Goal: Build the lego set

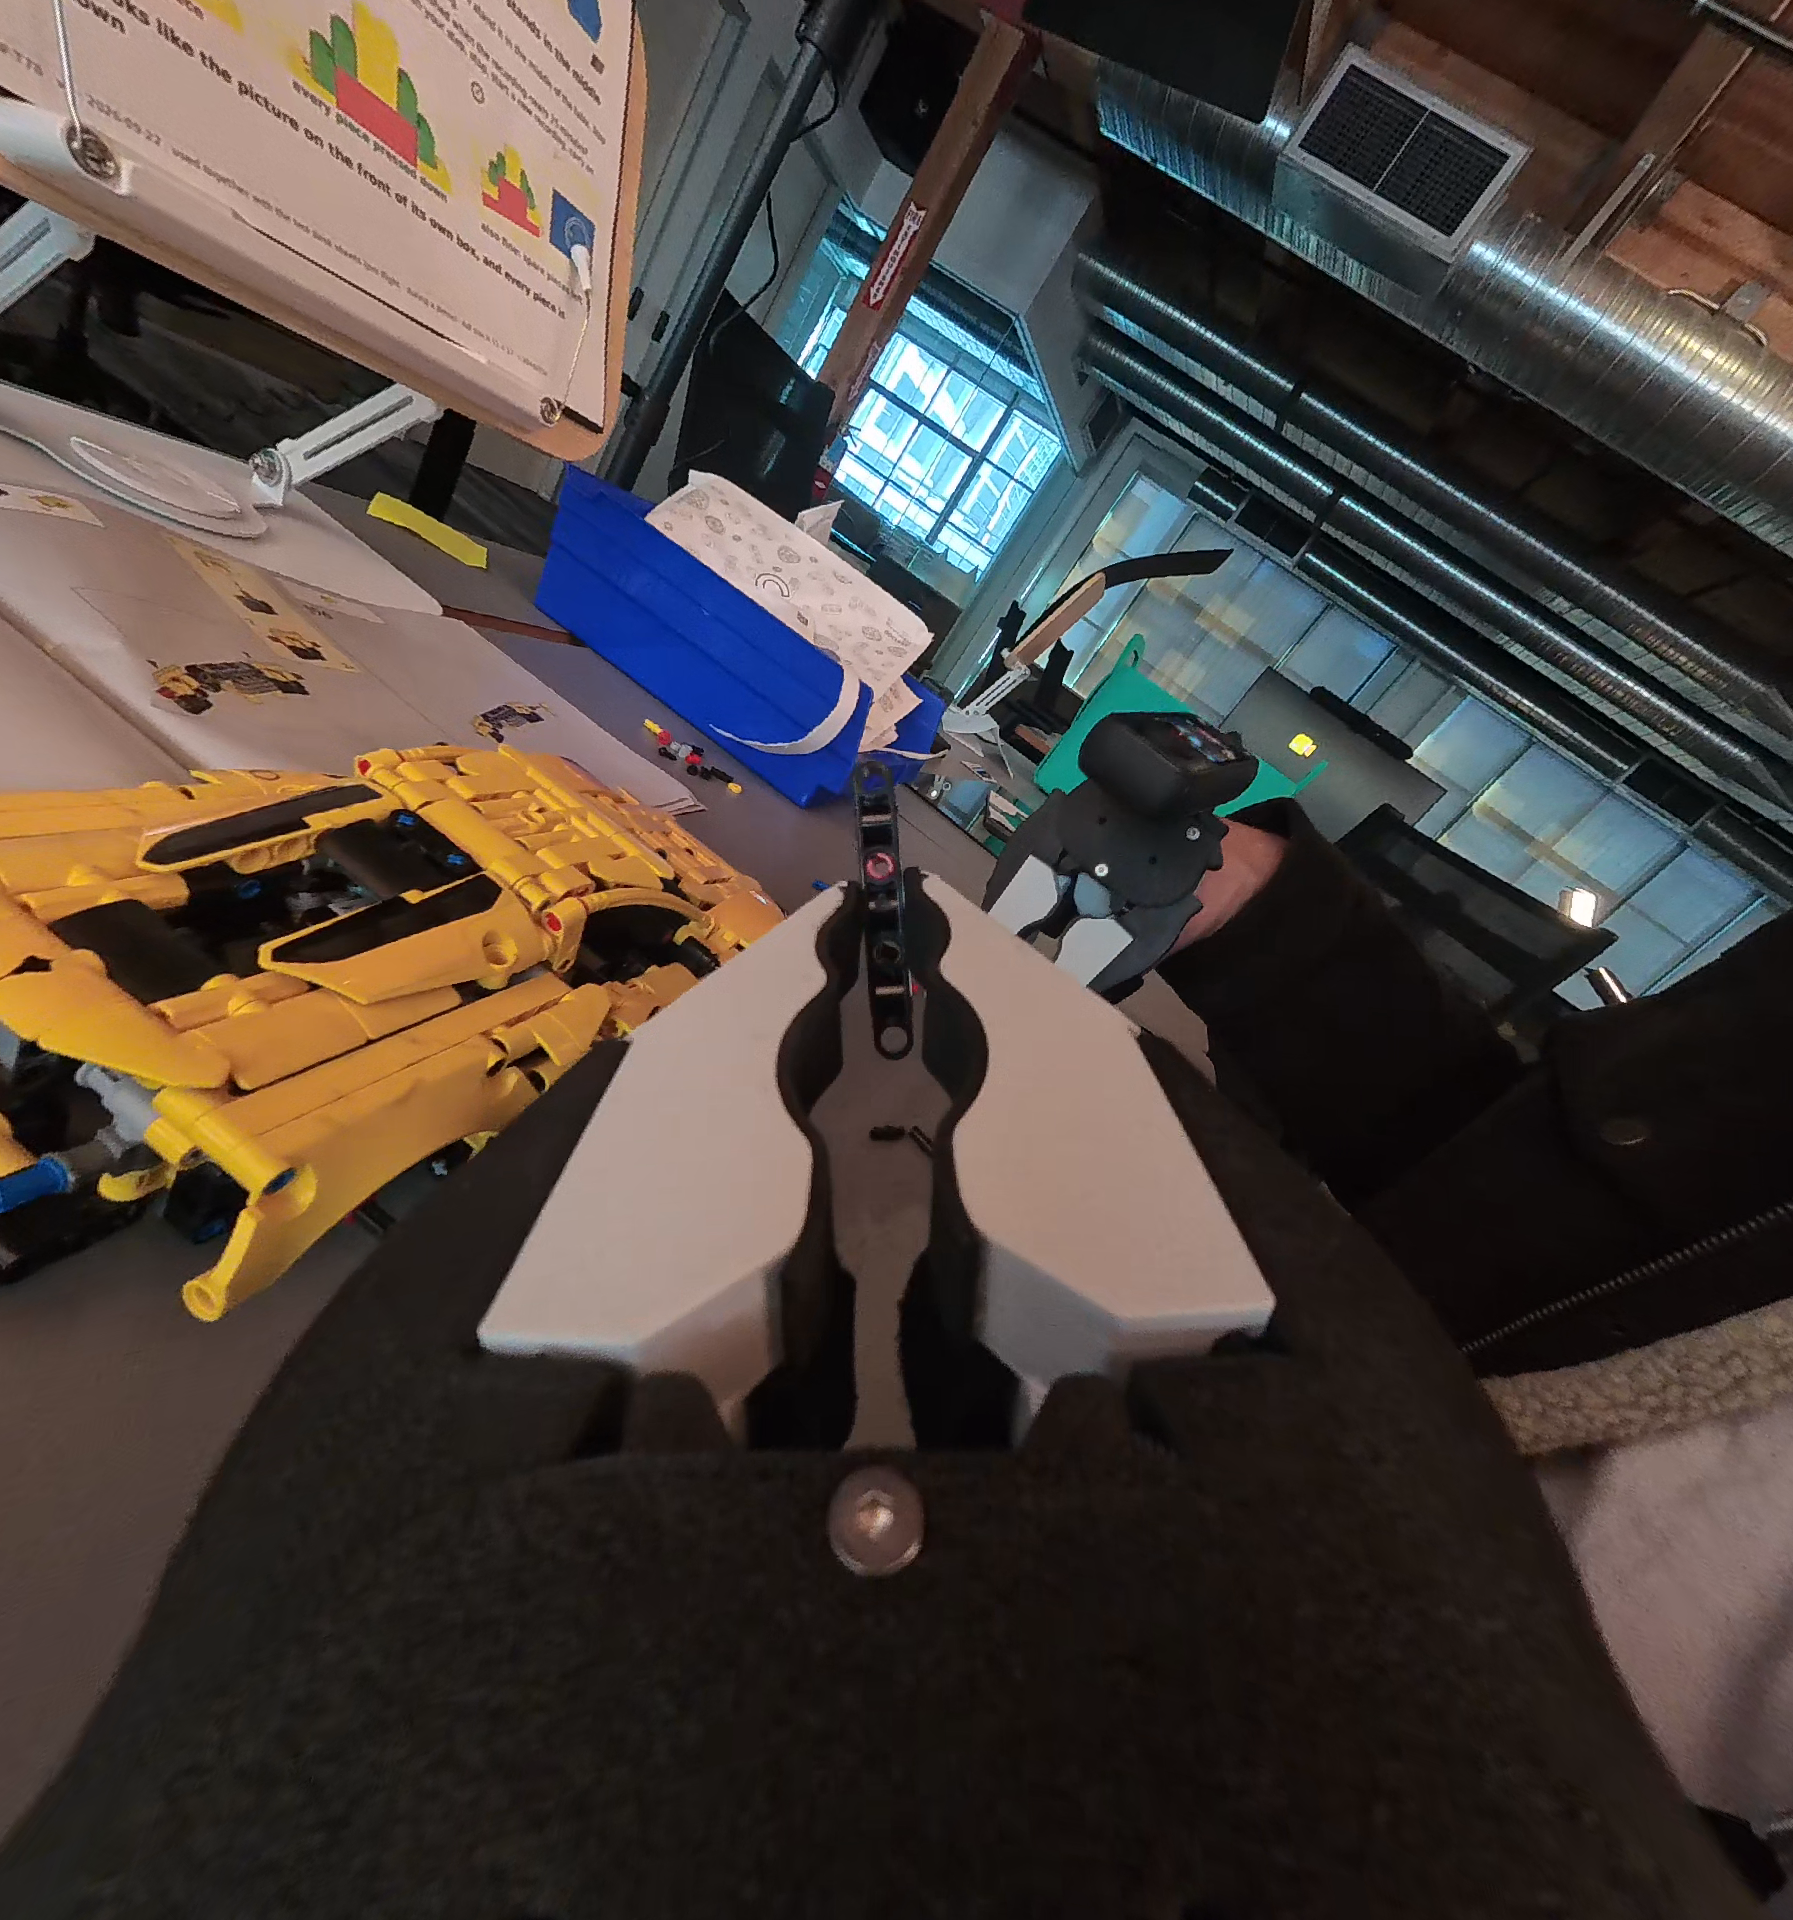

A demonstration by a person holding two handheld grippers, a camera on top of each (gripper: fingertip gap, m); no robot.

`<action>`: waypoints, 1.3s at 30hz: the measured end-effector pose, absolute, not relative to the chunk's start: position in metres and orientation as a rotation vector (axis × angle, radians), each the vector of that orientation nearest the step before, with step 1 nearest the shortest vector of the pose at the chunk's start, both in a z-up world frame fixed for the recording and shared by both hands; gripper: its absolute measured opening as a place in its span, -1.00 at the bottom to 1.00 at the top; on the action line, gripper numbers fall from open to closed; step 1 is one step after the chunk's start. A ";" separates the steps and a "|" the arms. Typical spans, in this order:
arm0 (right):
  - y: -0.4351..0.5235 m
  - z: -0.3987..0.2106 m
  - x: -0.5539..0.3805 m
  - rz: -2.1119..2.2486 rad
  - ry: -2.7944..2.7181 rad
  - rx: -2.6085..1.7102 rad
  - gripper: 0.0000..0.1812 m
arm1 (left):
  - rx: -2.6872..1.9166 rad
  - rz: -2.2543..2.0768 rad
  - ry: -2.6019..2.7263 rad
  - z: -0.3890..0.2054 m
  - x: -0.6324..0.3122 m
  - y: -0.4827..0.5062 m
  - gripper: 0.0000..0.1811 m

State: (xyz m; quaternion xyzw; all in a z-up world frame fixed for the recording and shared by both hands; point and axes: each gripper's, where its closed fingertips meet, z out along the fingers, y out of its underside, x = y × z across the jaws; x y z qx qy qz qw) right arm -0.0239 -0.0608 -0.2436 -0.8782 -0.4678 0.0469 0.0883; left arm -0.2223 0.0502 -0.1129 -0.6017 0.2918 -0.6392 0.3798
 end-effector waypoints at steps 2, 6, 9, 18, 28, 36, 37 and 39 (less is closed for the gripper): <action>-0.061 -0.243 -0.026 0.148 -1.394 -2.605 -0.96 | -1.537 -1.635 0.745 -0.113 -0.222 0.050 -0.92; -0.061 -0.244 -0.026 0.147 -1.396 -2.602 -0.95 | -1.538 -1.638 0.745 -0.113 -0.222 0.050 -0.92; -0.061 -0.245 -0.024 0.135 -1.396 -2.606 -0.95 | -1.538 -1.642 0.742 -0.113 -0.222 0.050 -0.92; -0.063 -0.247 -0.023 0.131 -1.392 -2.604 -0.93 | -1.541 -1.644 0.743 -0.113 -0.222 0.050 -0.92; -0.062 -0.247 -0.021 0.111 -1.390 -2.599 -0.96 | -1.541 -1.644 0.742 -0.113 -0.222 0.050 -0.92; -0.028 -0.199 -0.075 0.331 -1.277 -2.218 -0.96 | -1.503 -1.733 0.708 -0.106 -0.225 0.047 -0.92; -0.019 -0.179 -0.098 0.436 -1.194 -2.103 -0.96 | -1.482 -1.791 0.673 -0.102 -0.227 0.048 -0.92; -0.004 -0.134 -0.152 0.710 -0.956 -1.876 -0.96 | -1.422 -1.919 0.582 -0.091 -0.235 0.051 -0.92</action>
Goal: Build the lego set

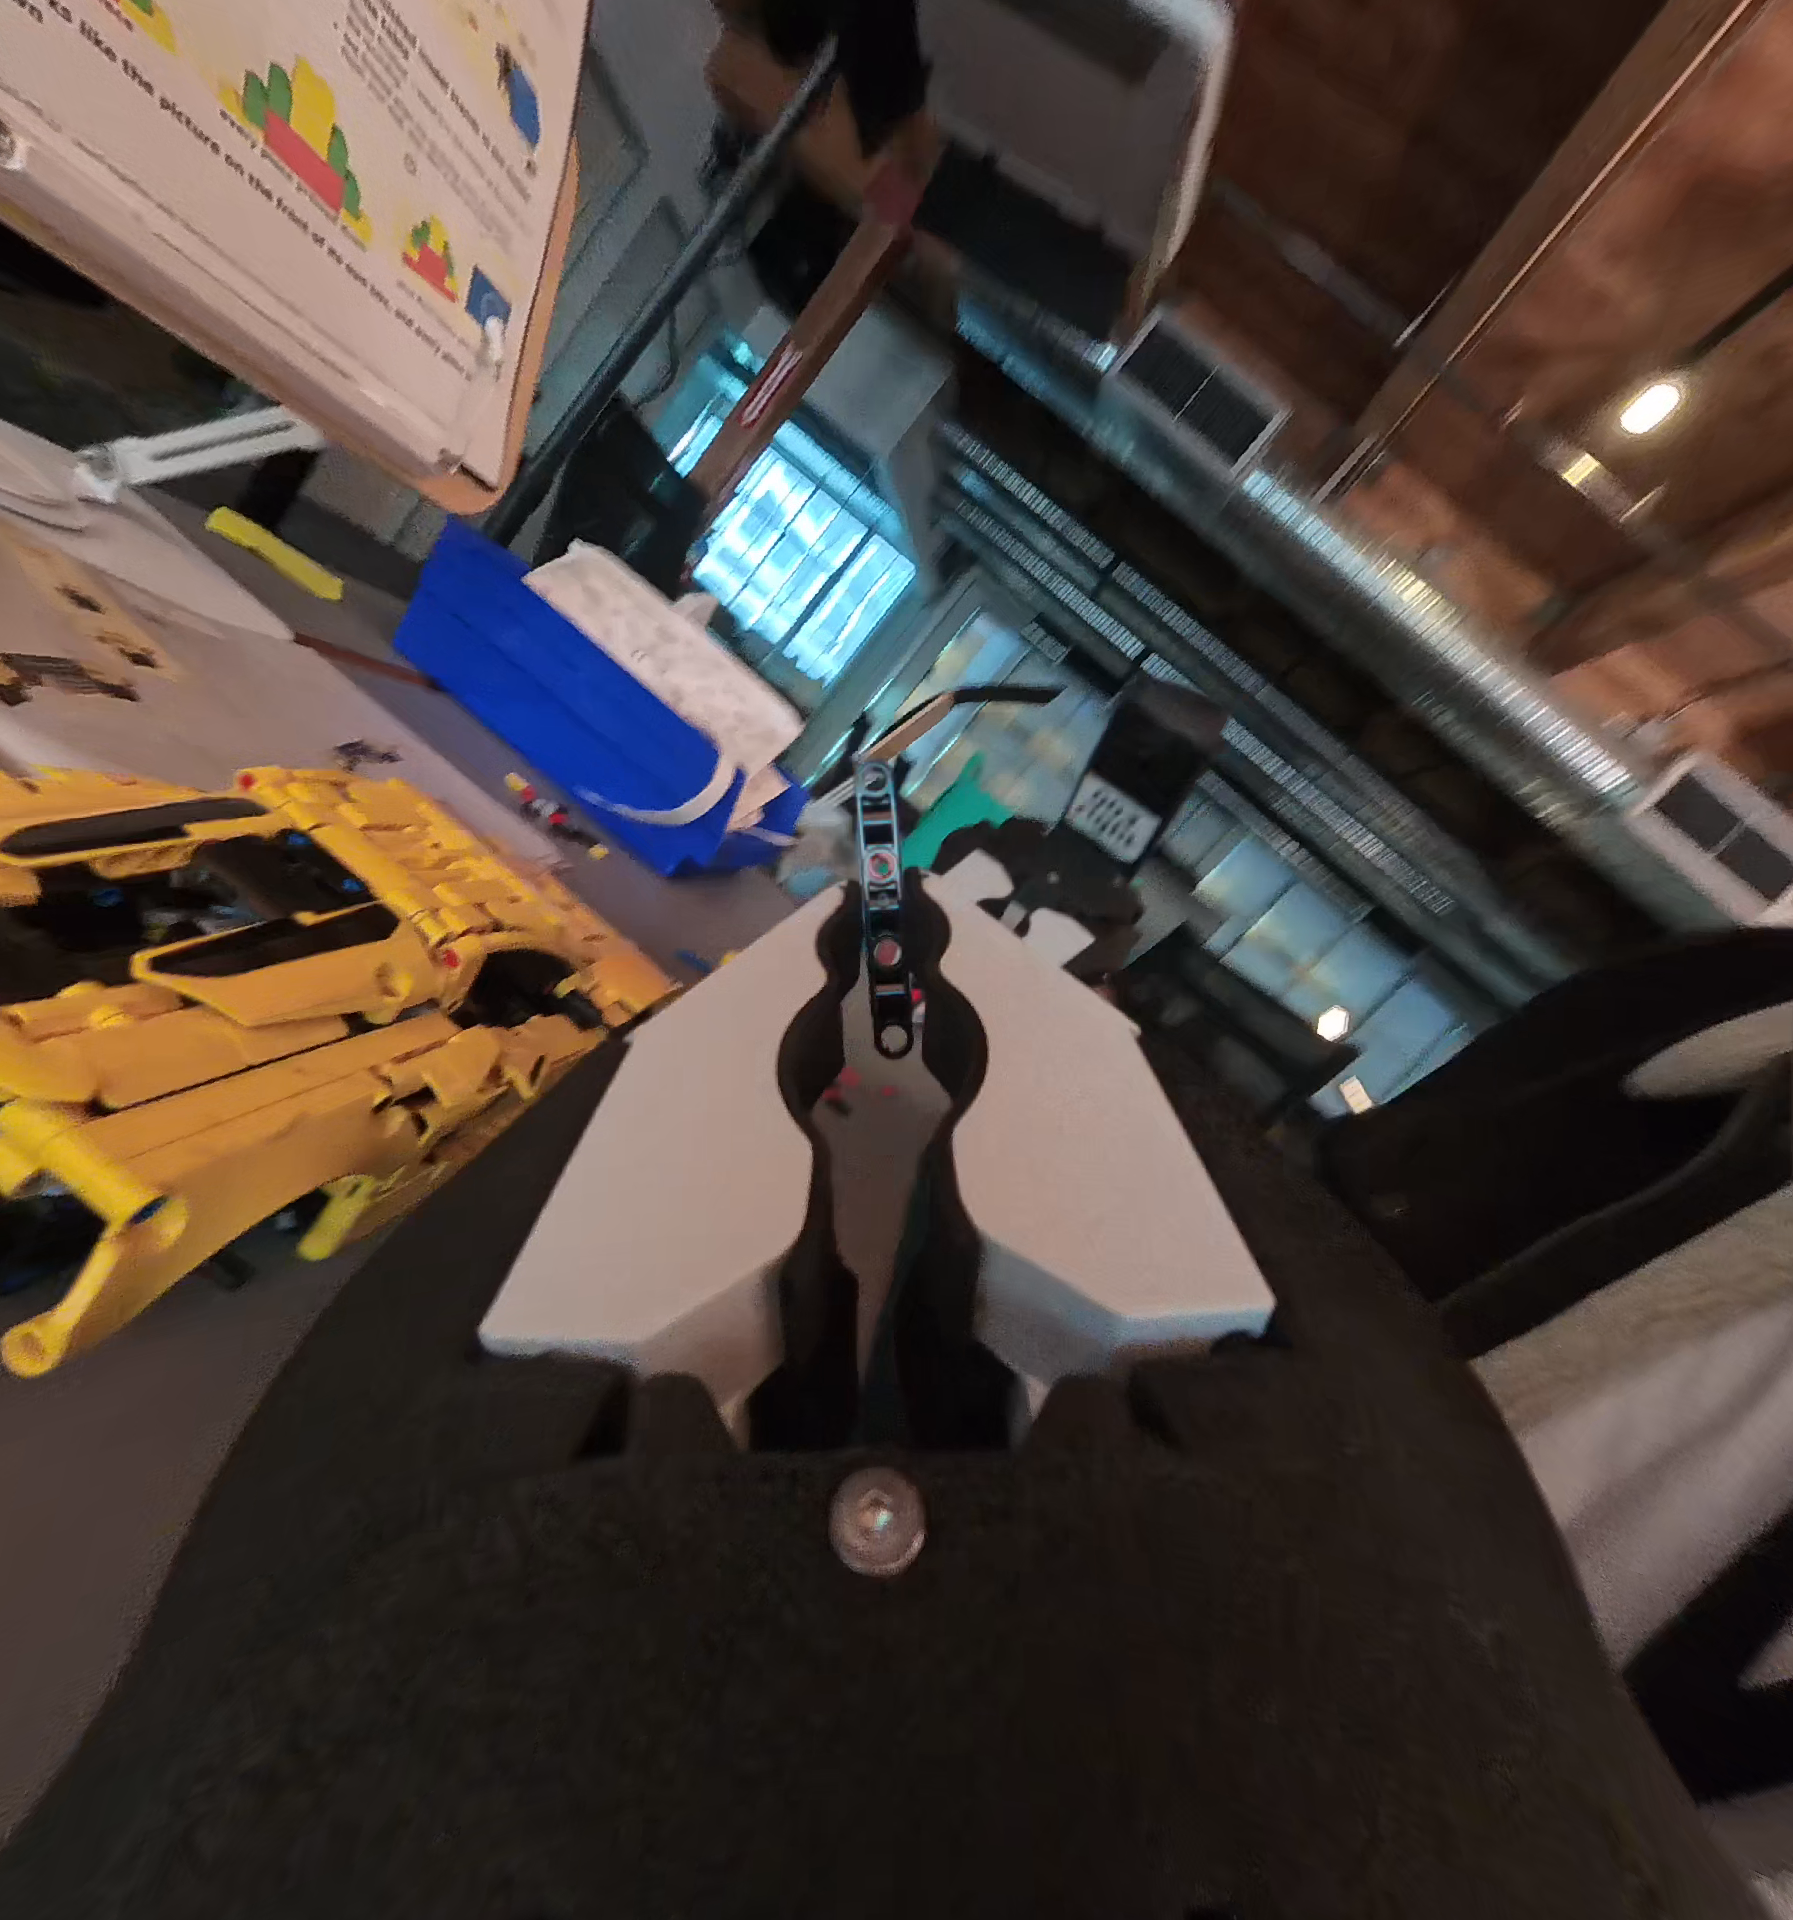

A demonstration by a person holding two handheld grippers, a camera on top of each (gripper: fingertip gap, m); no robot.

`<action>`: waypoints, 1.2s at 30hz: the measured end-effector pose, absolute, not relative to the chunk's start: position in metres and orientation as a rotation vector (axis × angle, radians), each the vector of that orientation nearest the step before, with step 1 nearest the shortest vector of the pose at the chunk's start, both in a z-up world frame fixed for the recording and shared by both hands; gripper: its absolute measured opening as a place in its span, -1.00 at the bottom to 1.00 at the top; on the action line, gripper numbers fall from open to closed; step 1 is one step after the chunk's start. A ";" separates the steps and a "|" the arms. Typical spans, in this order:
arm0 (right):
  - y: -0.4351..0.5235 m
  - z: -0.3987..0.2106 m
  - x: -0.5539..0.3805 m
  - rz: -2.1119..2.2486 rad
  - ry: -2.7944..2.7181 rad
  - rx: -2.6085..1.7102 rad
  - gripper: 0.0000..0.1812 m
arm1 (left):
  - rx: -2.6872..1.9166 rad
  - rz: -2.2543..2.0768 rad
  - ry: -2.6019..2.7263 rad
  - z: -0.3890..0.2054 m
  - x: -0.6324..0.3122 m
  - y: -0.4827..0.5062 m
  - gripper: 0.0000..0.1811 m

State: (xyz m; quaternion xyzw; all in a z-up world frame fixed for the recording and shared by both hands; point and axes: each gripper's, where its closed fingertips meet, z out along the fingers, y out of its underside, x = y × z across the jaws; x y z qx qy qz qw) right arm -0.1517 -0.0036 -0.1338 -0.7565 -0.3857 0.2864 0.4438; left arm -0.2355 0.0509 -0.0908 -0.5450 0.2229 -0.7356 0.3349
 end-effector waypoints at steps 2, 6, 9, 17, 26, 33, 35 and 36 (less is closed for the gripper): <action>0.009 -0.112 -0.192 0.915 -0.779 -1.766 -0.96 | -1.360 -2.004 0.500 -0.082 -0.244 0.056 -0.93; 0.029 -0.091 -0.233 1.189 -0.530 -1.584 -0.97 | -1.304 -2.059 0.452 -0.075 -0.252 0.057 -0.93; 0.037 -0.085 -0.241 1.194 -0.495 -1.536 -0.97 | -1.266 -2.077 0.457 -0.069 -0.253 0.054 -0.93; 0.043 -0.080 -0.264 1.279 -0.444 -1.491 -0.97 | -1.235 -2.061 0.435 -0.064 -0.256 0.055 -0.93; 0.050 -0.081 -0.263 1.314 -0.380 -1.490 -0.97 | -1.232 -2.000 0.436 -0.063 -0.257 0.057 -0.93; 0.051 -0.083 -0.261 1.318 -0.378 -1.496 -0.96 | -1.252 -1.955 0.458 -0.066 -0.255 0.056 -0.93; 0.051 -0.083 -0.261 1.334 -0.368 -1.499 -0.97 | -1.255 -1.906 0.476 -0.066 -0.254 0.056 -0.93; 0.051 -0.083 -0.261 1.357 -0.358 -1.499 -0.96 | -1.255 -1.883 0.485 -0.065 -0.254 0.056 -0.92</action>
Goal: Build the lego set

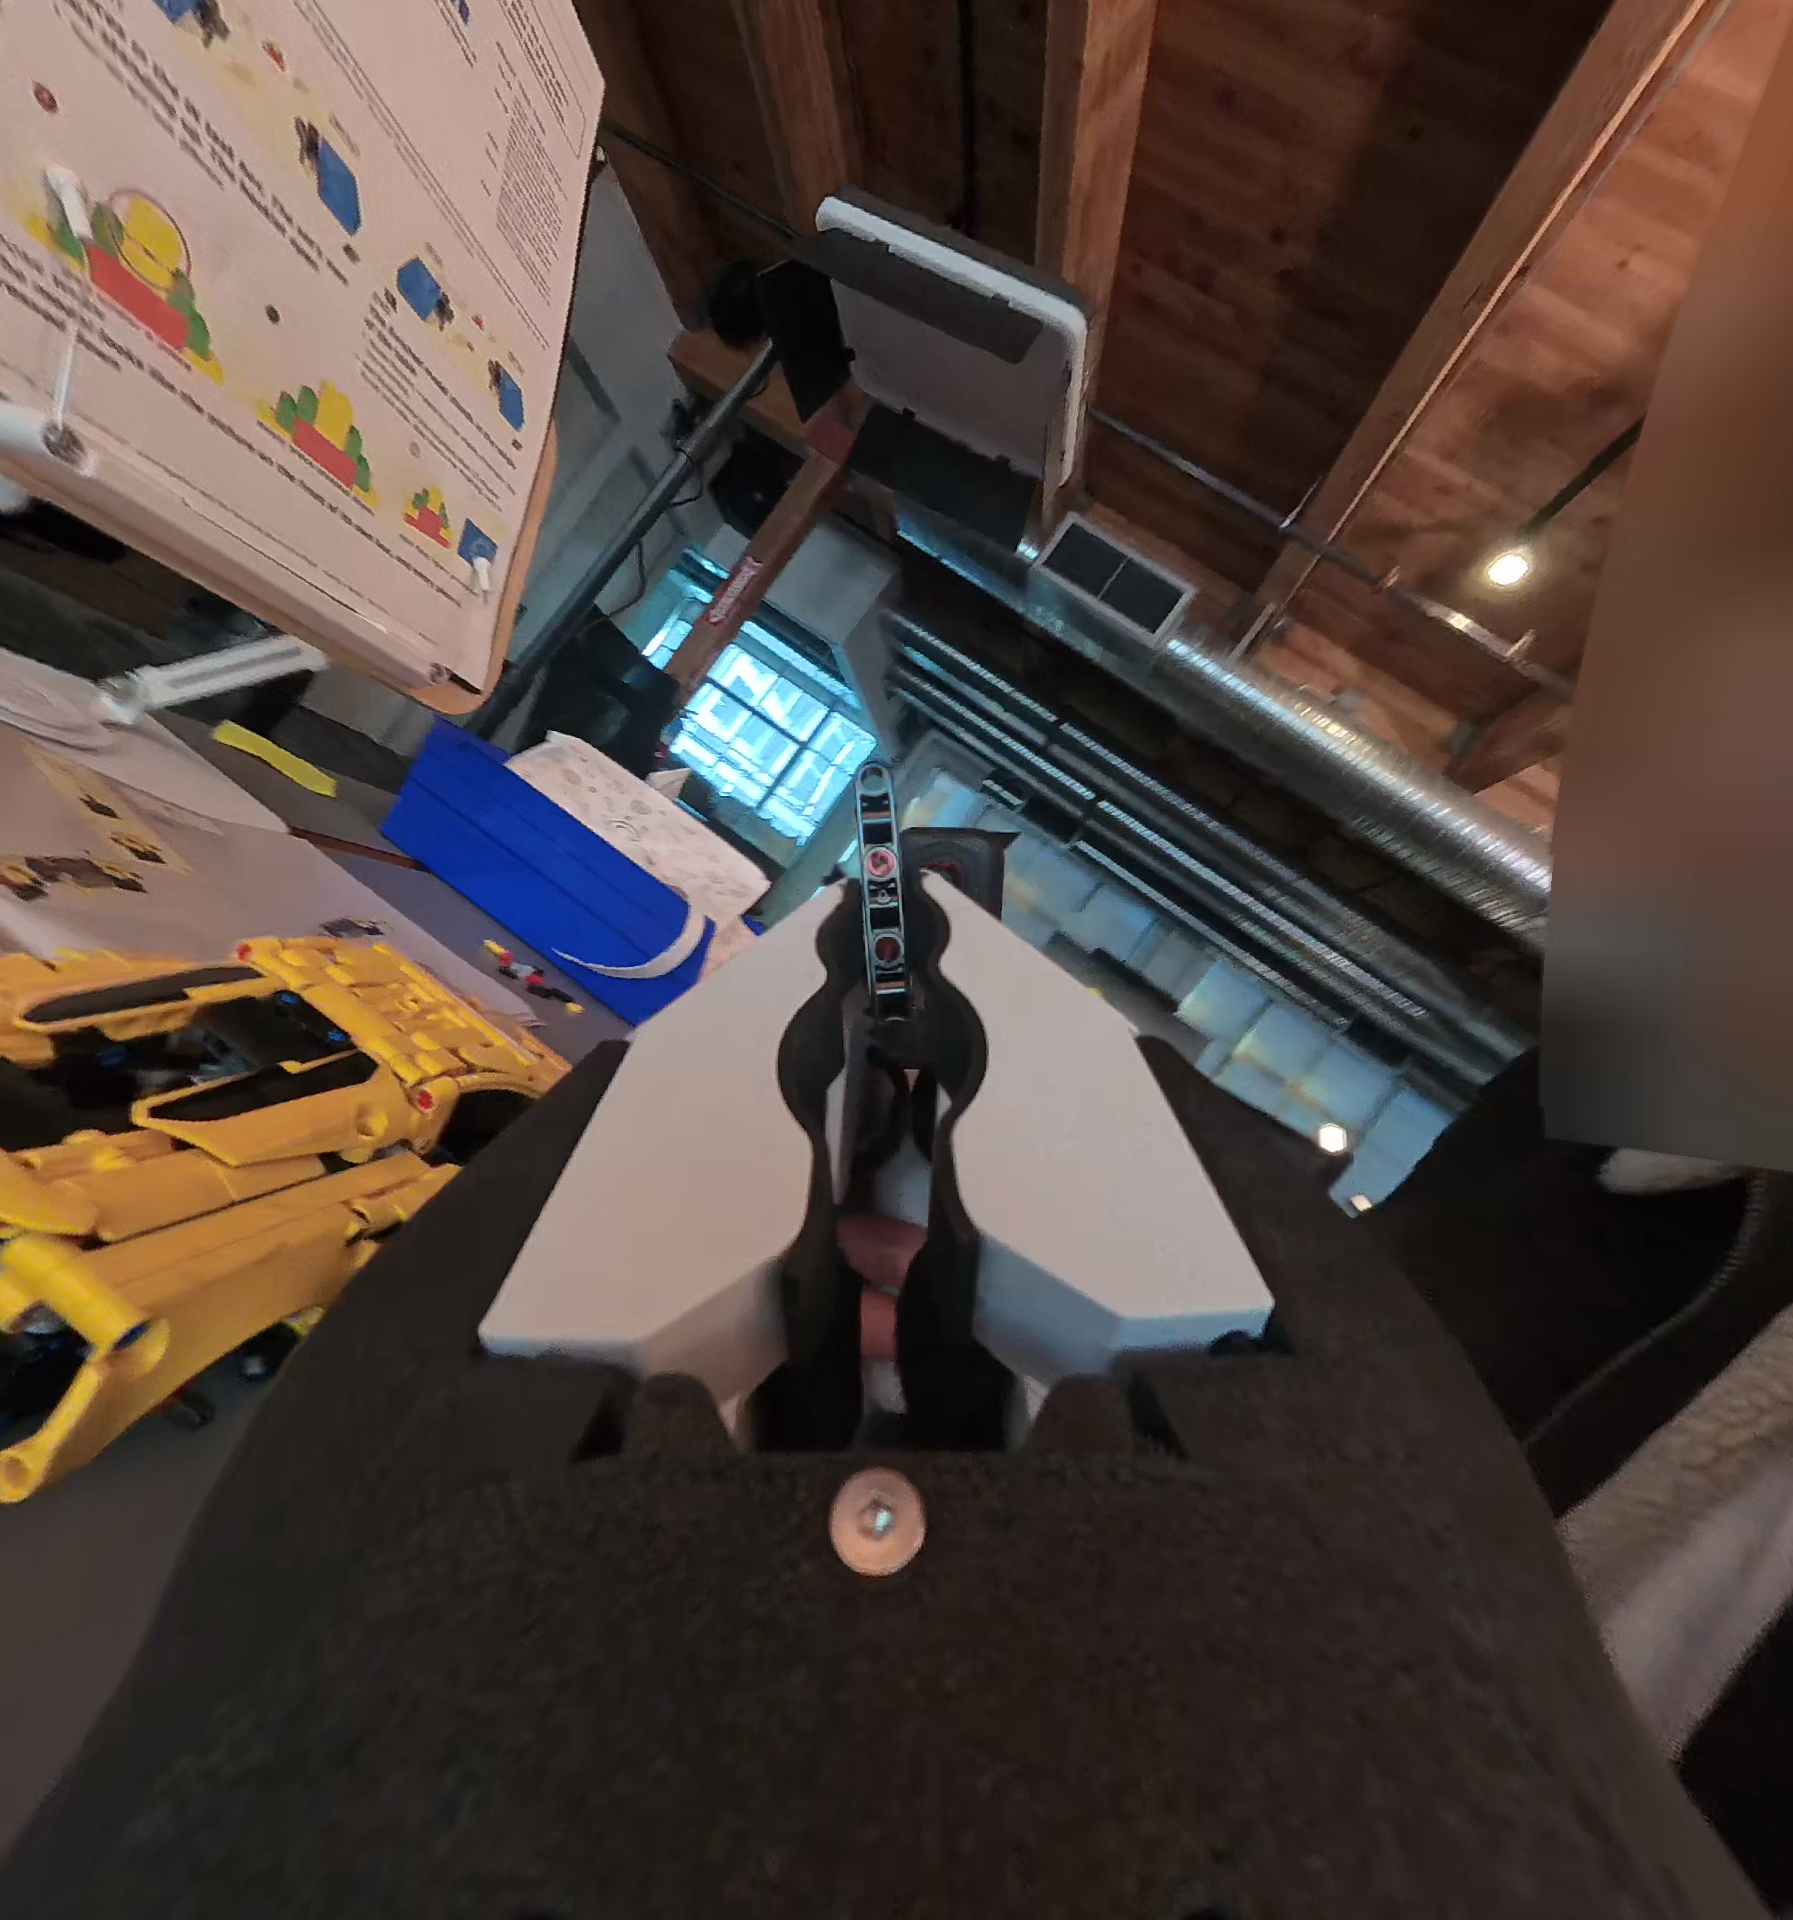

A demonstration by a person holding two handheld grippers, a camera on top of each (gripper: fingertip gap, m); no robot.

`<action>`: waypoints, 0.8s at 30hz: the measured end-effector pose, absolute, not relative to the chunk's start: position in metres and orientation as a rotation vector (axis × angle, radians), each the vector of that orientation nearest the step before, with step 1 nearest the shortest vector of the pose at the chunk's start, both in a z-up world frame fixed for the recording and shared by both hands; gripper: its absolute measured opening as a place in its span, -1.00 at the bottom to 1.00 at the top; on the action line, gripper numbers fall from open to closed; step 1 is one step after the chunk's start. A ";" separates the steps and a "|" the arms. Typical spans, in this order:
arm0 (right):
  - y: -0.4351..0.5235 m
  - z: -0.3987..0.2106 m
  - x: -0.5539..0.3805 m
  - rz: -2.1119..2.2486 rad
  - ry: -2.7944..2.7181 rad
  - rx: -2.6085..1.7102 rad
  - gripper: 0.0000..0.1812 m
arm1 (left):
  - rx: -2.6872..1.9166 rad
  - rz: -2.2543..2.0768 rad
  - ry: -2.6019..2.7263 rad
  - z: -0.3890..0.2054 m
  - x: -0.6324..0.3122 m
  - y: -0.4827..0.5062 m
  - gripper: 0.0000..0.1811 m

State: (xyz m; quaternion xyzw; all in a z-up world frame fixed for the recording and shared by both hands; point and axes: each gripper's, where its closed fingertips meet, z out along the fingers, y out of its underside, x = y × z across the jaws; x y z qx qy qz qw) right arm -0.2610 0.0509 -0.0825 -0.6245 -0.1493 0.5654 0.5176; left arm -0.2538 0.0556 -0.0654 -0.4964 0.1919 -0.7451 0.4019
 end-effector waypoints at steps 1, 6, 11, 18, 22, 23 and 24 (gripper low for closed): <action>0.051 -0.082 -0.261 1.404 -0.335 -1.500 -0.97 | -1.259 -1.856 0.494 -0.066 -0.253 0.056 -0.92; 0.050 -0.085 -0.260 1.607 -0.257 -1.504 -0.97 | -1.281 -1.729 0.553 -0.069 -0.249 0.055 -0.92; 0.050 -0.083 -0.260 1.686 -0.200 -1.454 -0.97 | -1.271 -1.751 0.522 -0.068 -0.247 0.055 -0.92; 0.046 -0.093 -0.247 1.257 -0.458 -1.576 -0.96 | -1.351 -1.706 0.569 -0.078 -0.243 0.059 -0.92; 0.027 -0.148 -0.176 0.795 -0.816 -2.018 -0.96 | -1.439 -1.577 0.600 -0.093 -0.244 0.068 -0.93; 0.012 -0.171 -0.144 0.600 -0.969 -2.183 -0.96 | -1.440 -1.559 0.619 -0.094 -0.242 0.066 -0.93; 0.001 -0.188 -0.105 0.354 -1.079 -2.309 -0.96 | -1.438 -1.548 0.649 -0.095 -0.239 0.062 -0.92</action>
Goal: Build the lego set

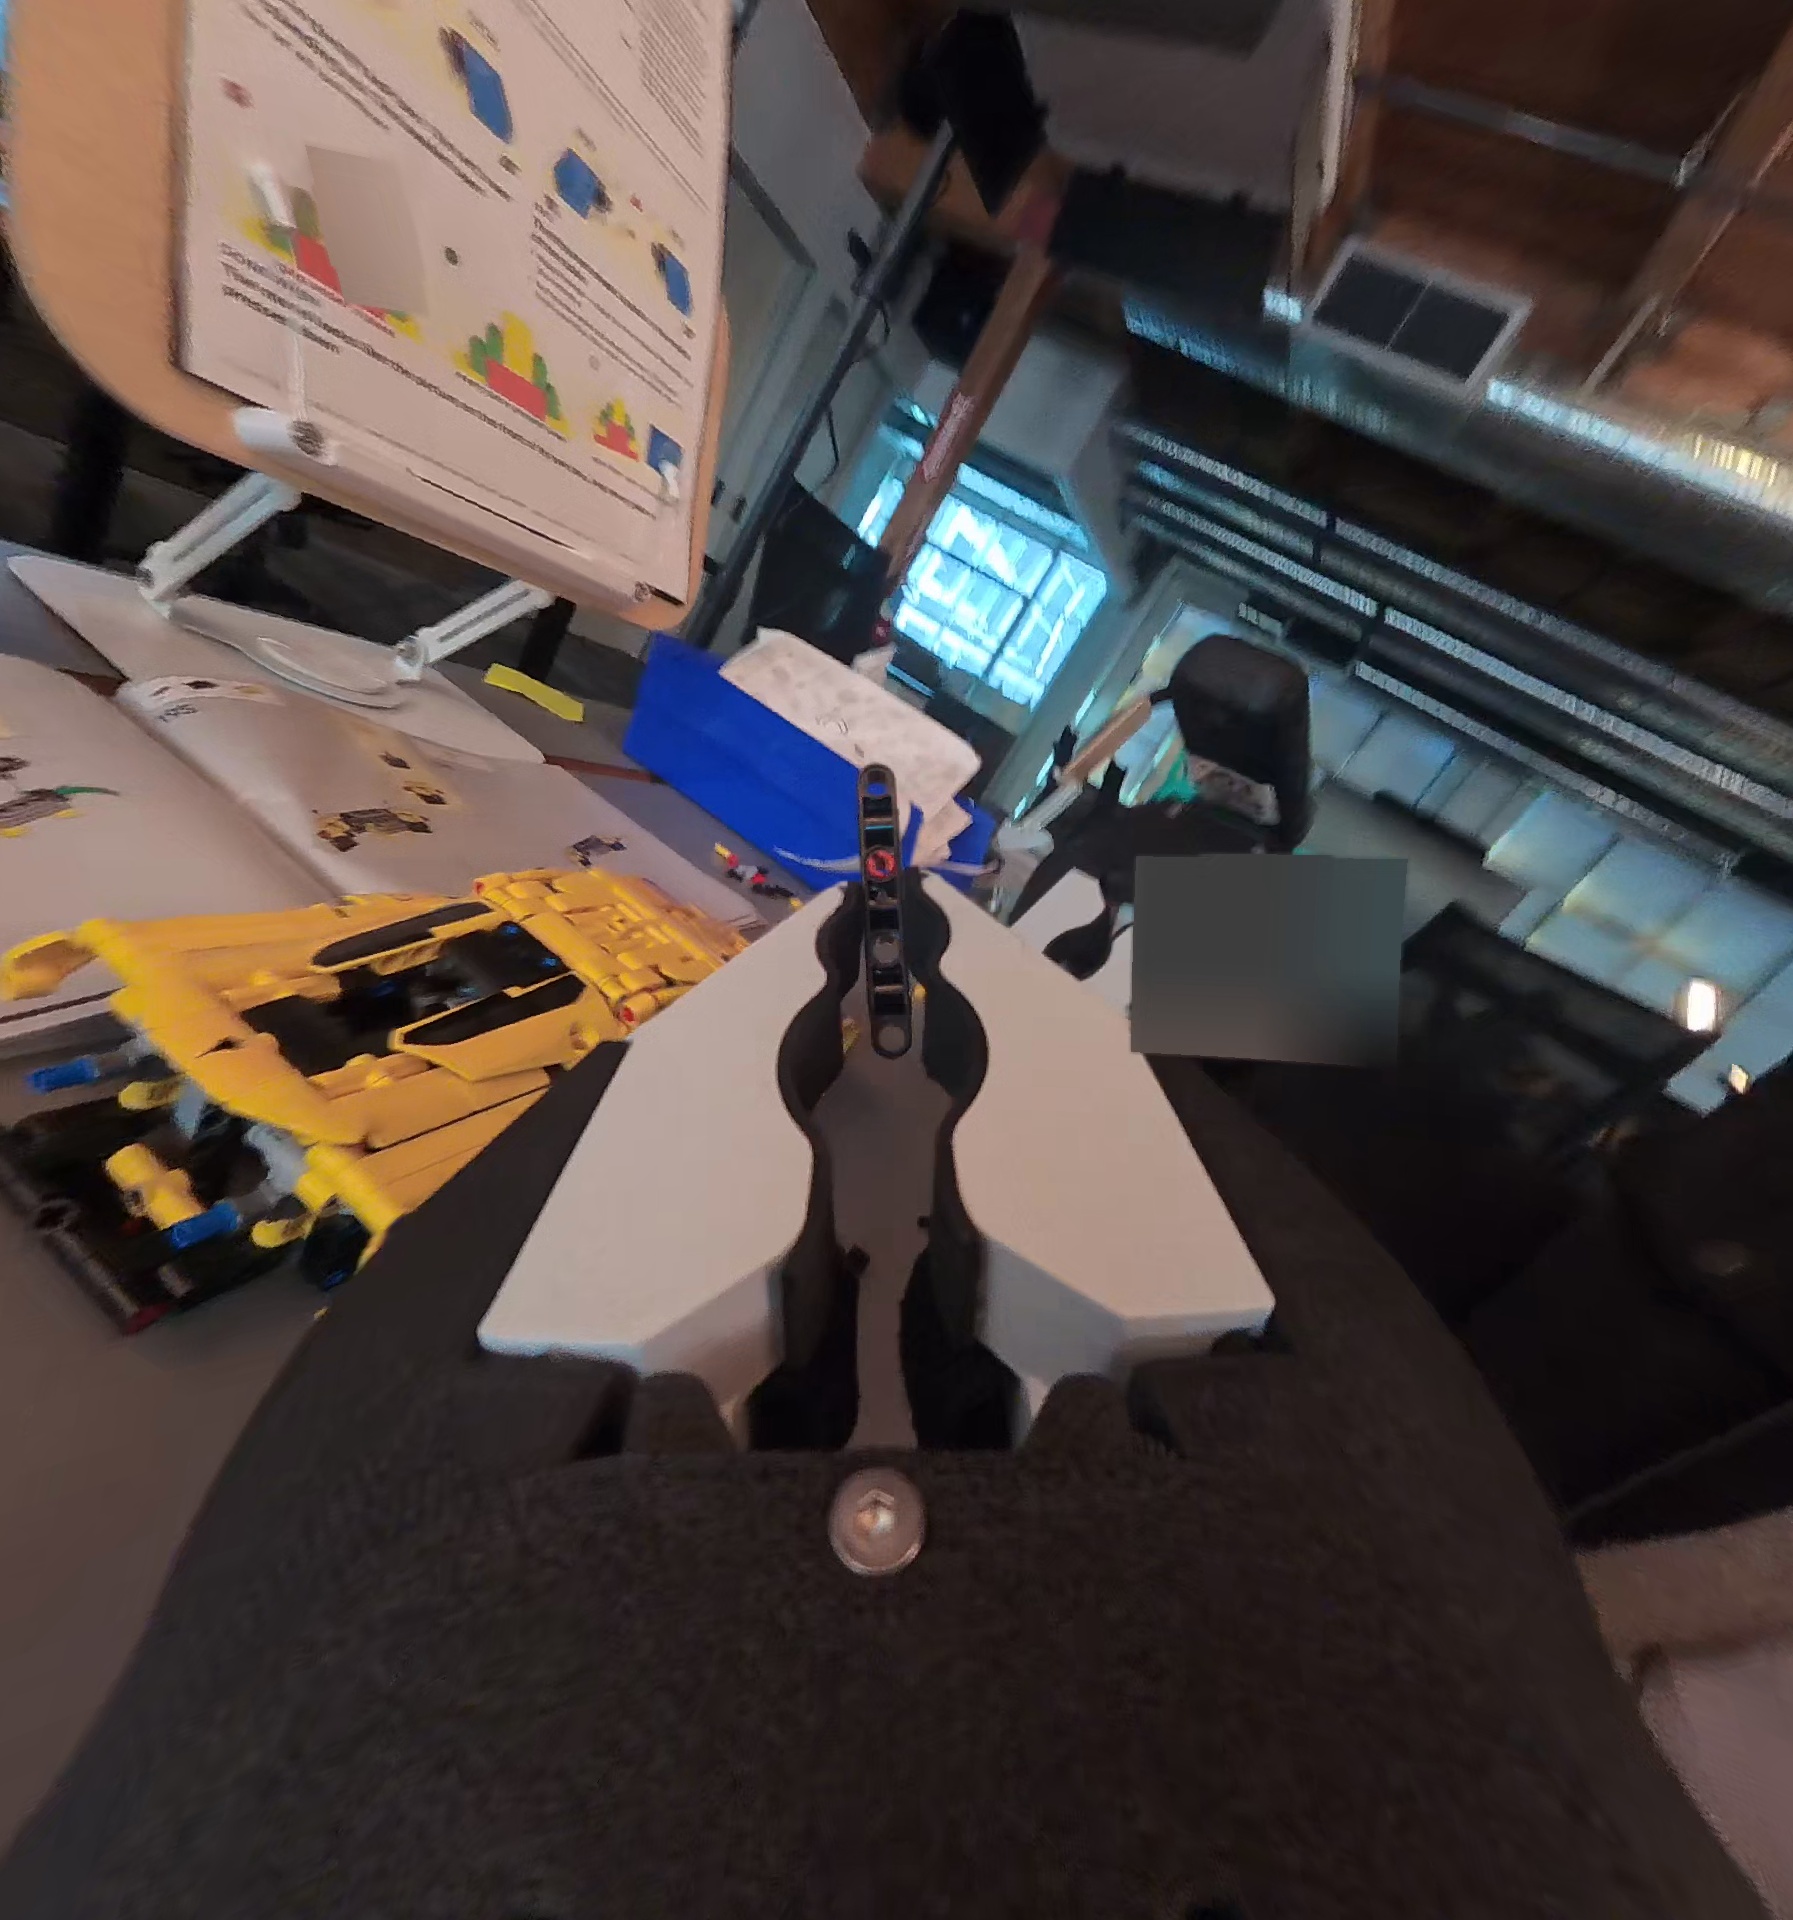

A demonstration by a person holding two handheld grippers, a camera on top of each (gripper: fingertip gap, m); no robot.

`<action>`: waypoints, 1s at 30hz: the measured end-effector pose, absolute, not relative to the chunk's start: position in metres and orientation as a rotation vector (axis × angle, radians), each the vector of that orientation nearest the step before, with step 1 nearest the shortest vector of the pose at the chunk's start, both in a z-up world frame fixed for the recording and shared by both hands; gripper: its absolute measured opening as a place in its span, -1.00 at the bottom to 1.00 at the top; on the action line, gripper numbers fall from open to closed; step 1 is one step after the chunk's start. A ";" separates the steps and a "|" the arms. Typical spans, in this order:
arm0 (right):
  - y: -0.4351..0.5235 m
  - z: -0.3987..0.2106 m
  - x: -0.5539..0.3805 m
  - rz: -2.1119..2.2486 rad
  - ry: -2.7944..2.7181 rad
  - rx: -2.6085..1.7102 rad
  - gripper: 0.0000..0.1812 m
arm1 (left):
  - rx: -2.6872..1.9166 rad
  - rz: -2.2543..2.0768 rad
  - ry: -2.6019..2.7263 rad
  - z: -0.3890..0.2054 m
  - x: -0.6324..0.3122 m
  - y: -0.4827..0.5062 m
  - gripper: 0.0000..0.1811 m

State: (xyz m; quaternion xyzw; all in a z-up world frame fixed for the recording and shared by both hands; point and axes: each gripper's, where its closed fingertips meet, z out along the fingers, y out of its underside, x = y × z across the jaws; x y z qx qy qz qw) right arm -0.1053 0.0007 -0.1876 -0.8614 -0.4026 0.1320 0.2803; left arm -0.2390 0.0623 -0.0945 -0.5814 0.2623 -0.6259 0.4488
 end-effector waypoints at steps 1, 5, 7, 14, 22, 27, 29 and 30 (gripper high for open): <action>-0.012 -0.198 -0.072 0.157 -1.167 -2.404 -0.96 | -1.438 -1.538 0.680 -0.095 -0.235 0.058 -0.92; -0.064 -0.219 -0.039 0.091 -1.412 -2.533 -0.96 | -1.446 -1.476 0.758 -0.100 -0.228 0.051 -0.92; -0.073 -0.229 -0.031 0.033 -1.479 -2.547 -0.96 | -1.453 -1.476 0.769 -0.102 -0.227 0.050 -0.92; -0.084 -0.246 -0.024 0.093 -1.470 -2.663 -0.96 | -1.472 -1.533 0.758 -0.104 -0.226 0.049 -0.92; -0.086 -0.248 -0.023 0.096 -1.500 -2.645 -0.94 | -1.475 -1.548 0.769 -0.105 -0.225 0.047 -0.92; -0.086 -0.248 -0.023 0.094 -1.501 -2.640 -0.92 | -1.477 -1.551 0.767 -0.105 -0.225 0.047 -0.92; -0.086 -0.248 -0.023 0.093 -1.501 -2.640 -0.92 | -1.480 -1.553 0.769 -0.106 -0.224 0.046 -0.92; -0.086 -0.248 -0.023 0.093 -1.502 -2.638 -0.92 | -1.480 -1.550 0.770 -0.106 -0.224 0.046 -0.92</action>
